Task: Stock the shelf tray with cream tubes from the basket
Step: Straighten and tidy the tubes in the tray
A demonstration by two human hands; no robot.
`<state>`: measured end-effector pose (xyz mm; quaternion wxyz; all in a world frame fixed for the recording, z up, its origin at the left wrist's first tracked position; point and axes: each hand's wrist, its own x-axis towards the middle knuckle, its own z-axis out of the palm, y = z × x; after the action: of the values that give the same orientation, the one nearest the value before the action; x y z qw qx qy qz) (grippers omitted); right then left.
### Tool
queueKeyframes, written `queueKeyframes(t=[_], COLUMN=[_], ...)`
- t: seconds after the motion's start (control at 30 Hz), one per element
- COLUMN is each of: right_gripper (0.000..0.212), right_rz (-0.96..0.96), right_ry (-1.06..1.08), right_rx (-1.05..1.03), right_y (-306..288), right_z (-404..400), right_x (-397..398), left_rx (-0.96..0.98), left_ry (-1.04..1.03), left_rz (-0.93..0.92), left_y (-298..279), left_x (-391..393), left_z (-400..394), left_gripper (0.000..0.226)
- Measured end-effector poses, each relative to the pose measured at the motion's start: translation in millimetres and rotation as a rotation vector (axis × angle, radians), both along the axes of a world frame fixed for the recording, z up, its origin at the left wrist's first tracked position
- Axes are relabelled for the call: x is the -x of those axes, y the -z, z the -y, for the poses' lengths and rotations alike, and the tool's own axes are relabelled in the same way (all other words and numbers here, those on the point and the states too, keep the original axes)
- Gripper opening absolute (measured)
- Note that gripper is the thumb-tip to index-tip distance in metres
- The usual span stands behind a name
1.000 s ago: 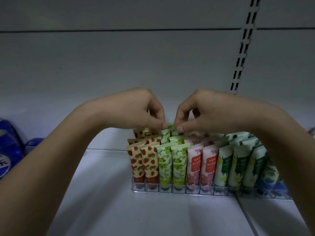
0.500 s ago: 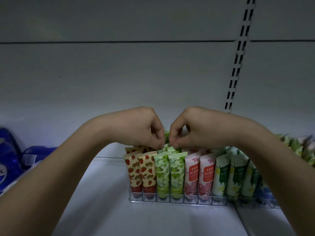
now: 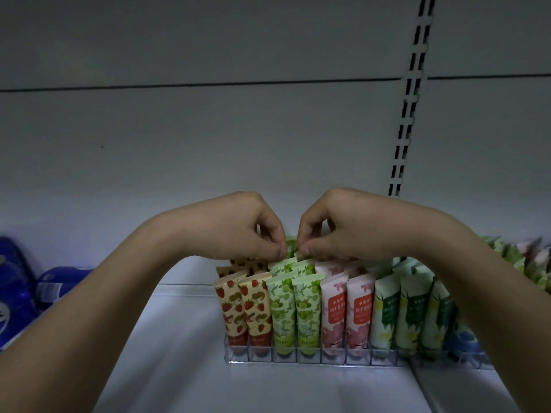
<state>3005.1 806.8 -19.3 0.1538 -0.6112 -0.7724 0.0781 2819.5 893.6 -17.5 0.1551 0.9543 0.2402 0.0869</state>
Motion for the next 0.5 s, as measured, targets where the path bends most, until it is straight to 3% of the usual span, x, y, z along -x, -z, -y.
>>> queueKeyframes(t=[0.17, 0.5], right_gripper=[0.007, 0.004], right_rz=[0.039, 0.025], right_ry=[0.069, 0.033], right_rx=[-0.153, -0.114], right_y=[1, 16], right_z=[-5, -17], right_x=[-9, -5], left_rx=[-0.088, -0.065], left_ry=[-0.073, -0.059], left_rz=[0.158, 0.1], left_y=[1, 15], left_x=[-1, -10], left_z=[-6, -11], left_gripper=[0.008, 0.009])
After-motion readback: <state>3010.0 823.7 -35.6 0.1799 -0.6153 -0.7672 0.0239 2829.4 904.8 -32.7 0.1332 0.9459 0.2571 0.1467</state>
